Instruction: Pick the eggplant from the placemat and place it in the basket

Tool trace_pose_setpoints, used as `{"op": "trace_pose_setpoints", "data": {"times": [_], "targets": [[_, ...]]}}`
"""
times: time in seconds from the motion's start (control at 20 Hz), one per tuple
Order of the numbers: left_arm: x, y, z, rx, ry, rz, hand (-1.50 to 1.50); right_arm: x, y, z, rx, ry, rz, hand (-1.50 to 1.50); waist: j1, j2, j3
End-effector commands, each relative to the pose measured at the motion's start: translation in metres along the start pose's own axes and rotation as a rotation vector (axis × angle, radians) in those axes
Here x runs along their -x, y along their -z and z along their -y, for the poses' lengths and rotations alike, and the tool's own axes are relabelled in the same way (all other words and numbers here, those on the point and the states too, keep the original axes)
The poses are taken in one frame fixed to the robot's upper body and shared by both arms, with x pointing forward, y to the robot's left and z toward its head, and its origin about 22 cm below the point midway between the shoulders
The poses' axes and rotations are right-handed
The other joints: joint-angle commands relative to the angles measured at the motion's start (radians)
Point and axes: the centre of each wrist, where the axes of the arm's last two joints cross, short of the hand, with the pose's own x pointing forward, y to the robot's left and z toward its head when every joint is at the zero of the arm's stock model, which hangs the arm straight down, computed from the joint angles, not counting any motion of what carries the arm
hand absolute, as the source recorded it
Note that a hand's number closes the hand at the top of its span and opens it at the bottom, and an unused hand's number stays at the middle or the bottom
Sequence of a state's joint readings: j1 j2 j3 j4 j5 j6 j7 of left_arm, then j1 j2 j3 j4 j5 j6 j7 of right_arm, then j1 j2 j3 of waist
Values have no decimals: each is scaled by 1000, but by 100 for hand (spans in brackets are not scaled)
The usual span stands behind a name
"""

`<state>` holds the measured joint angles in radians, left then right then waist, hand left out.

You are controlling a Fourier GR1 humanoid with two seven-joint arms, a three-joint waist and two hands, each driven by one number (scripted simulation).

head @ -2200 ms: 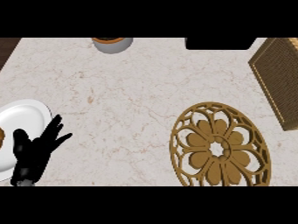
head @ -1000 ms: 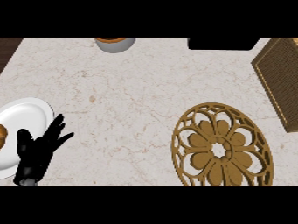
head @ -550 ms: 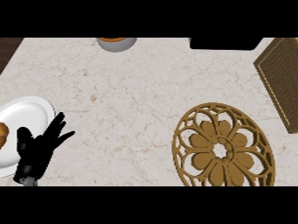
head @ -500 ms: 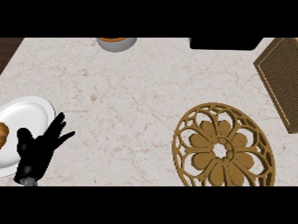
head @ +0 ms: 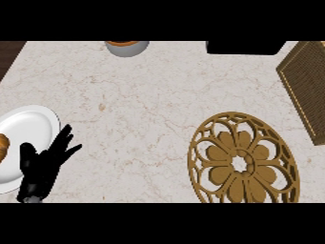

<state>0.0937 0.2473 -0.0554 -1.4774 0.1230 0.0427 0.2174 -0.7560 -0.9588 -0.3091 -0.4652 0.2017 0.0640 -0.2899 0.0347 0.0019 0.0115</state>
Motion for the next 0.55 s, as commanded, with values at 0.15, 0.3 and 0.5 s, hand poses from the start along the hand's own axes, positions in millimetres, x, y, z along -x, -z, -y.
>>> {"op": "trace_pose_setpoints", "data": {"times": [0.15, 0.3, 0.5], "targets": [[27, -9, -3, -12, 12, -148, 0, 9, -8, 56, 93, 160, -58, -150, -9, 10, -9], [7, -7, 11, 2, 5, -127, 0, 20, -17, 72, 161, 159, -88, -150, -6, 11, -7], [16, -1, 13, 11, -3, -119, 0, 40, -38, 99, 164, 161, -143, -150, -11, 13, -7]]}}
